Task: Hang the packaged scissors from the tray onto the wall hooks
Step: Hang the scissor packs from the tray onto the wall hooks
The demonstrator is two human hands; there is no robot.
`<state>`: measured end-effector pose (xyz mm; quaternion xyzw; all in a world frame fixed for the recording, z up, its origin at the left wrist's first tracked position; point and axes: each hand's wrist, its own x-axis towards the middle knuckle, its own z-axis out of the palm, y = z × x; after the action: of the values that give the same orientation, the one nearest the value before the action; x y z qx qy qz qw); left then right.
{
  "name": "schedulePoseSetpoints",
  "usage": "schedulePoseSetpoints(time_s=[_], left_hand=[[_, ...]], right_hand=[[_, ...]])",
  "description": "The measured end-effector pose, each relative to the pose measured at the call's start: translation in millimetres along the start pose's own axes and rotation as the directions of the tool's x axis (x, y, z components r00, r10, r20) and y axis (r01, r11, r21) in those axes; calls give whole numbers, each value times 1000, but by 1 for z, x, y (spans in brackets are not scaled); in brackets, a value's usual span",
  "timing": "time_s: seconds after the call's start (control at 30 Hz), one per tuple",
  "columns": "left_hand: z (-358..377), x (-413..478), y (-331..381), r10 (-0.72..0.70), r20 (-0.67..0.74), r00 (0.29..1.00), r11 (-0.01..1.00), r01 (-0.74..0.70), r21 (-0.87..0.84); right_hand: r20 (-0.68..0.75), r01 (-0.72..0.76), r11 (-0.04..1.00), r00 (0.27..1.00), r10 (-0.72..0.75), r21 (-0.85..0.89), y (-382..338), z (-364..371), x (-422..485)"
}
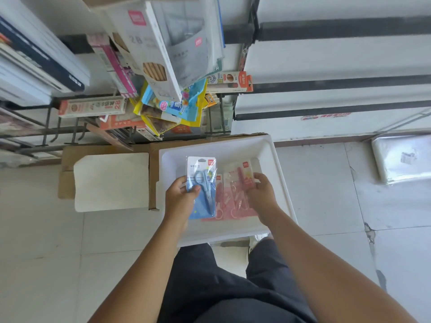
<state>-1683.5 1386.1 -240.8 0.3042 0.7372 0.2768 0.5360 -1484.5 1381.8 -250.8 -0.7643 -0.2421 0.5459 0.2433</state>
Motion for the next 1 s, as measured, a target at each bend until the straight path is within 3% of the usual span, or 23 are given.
schedulePoseSetpoints(time_s=[0.27, 0.43, 0.67, 1.0], left_hand=[[-18, -47, 58, 120, 142, 983, 987, -103, -123], [-23, -78, 104, 266, 144, 953, 956, -242, -166], [-1, -122, 173, 445, -47, 894, 834, -433, -341], [23, -208, 279, 680, -161, 715, 614, -676, -408]], right_hand=[[54, 128, 974, 989, -140, 186, -51, -44, -56], [39, 274, 905, 952, -302, 325, -94, -73, -82], [83, 483, 758, 818, -569, 438, -171, -132, -119], [-24, 631, 559, 675, -738, 538, -244, -213, -187]])
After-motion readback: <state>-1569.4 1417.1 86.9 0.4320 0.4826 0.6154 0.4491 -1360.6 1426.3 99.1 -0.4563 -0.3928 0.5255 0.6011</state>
